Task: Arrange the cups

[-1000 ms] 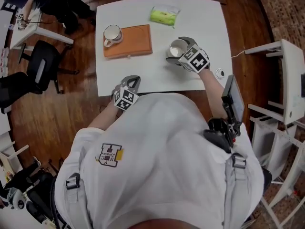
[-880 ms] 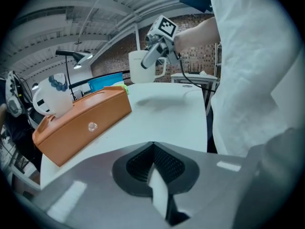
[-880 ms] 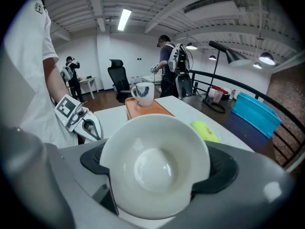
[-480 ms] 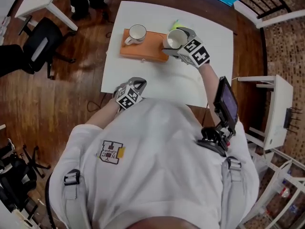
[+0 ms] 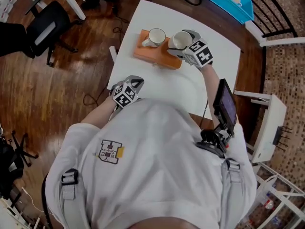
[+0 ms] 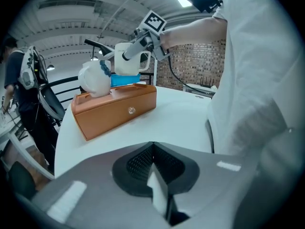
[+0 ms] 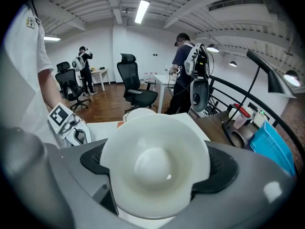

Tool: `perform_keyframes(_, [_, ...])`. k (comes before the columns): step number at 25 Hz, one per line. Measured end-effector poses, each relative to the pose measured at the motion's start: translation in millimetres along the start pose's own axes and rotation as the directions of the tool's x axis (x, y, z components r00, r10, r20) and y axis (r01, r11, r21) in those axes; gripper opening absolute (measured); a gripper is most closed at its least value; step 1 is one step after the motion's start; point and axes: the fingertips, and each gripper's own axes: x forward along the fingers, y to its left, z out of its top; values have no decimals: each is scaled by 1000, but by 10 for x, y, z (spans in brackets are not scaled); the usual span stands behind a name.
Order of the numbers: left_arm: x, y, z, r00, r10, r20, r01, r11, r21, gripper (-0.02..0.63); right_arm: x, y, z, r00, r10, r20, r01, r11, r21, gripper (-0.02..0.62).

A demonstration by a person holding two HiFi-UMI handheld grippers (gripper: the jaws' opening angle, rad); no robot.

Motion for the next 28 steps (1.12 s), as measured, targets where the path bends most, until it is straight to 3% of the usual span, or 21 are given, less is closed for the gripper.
perform_keyframes(7, [19, -105, 27, 1000, -10, 3, 10, 999, 49, 0, 128, 24, -219, 999, 27, -46, -26, 999, 20, 502])
perform_keyframes(16, [32, -86, 23, 1000, 13, 11, -14, 999, 41, 0, 294, 75, -335, 996, 58, -69, -59, 998, -16, 502])
perform_keyframes(23, [31, -98, 7, 999, 34, 3, -34, 998, 48, 0, 340, 95, -363, 989, 149, -26, -149, 989, -13, 503])
perform_keyframes(28, [26, -93, -1, 999, 48, -1, -47, 997, 57, 0, 330, 152, -396, 967, 241, -80, -249, 961, -119, 505])
